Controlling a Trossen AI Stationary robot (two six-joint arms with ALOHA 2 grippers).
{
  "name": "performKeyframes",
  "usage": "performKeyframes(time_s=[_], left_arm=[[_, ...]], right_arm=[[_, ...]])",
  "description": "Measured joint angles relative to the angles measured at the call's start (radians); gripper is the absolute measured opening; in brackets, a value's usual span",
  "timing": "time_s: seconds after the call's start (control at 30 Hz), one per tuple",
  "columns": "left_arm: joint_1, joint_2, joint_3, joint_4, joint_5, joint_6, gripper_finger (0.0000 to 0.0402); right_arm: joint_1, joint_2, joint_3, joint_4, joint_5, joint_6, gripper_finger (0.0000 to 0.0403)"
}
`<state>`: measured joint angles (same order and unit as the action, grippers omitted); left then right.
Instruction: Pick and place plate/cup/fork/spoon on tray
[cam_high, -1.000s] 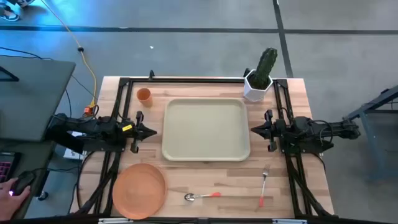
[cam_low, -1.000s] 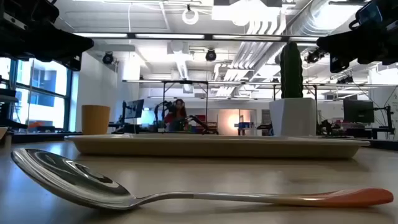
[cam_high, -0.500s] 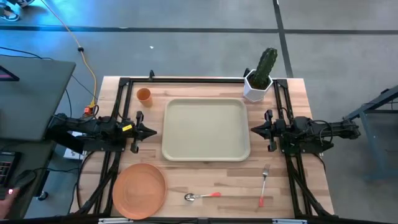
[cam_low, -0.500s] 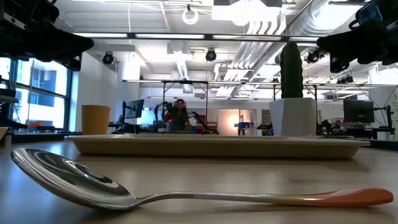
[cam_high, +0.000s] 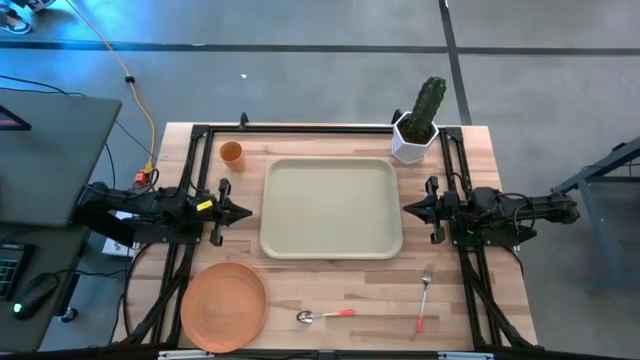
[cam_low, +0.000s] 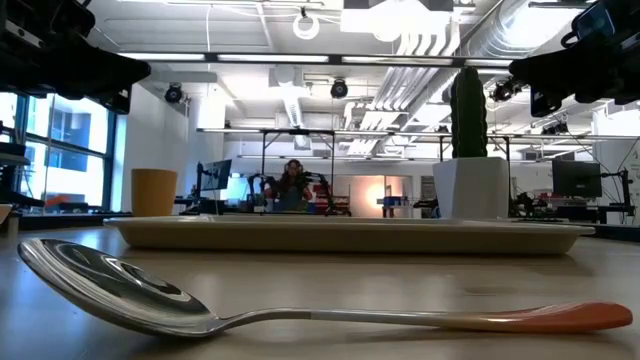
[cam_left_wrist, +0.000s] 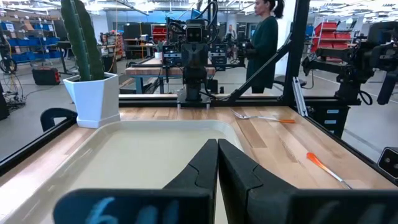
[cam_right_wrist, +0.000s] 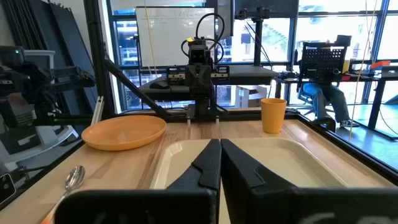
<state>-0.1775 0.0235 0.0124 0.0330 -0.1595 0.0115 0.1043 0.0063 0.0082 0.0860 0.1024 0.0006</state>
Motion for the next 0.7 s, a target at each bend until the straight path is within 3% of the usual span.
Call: performKeyframes(time_s=[0.27, 0.53, 0.7], left_arm=[[0.0, 0.0, 0.0, 0.0, 0.0, 0.0, 0.0003], [0.0, 0.0, 0.0, 0.0, 0.0, 0.0, 0.0003], [0.0, 0.0, -0.001, 0.078, -0.058, -0.004, 0.0003]], right_arm=[[0.0, 0.0, 0.0, 0.001, 0.003, 0.002, 0.0], [0.0, 0.0, 0.002, 0.007, 0.189, -0.035, 0.0], [0.0, 0.0, 0.003, 0.059, 0.198, 0.239, 0.0]])
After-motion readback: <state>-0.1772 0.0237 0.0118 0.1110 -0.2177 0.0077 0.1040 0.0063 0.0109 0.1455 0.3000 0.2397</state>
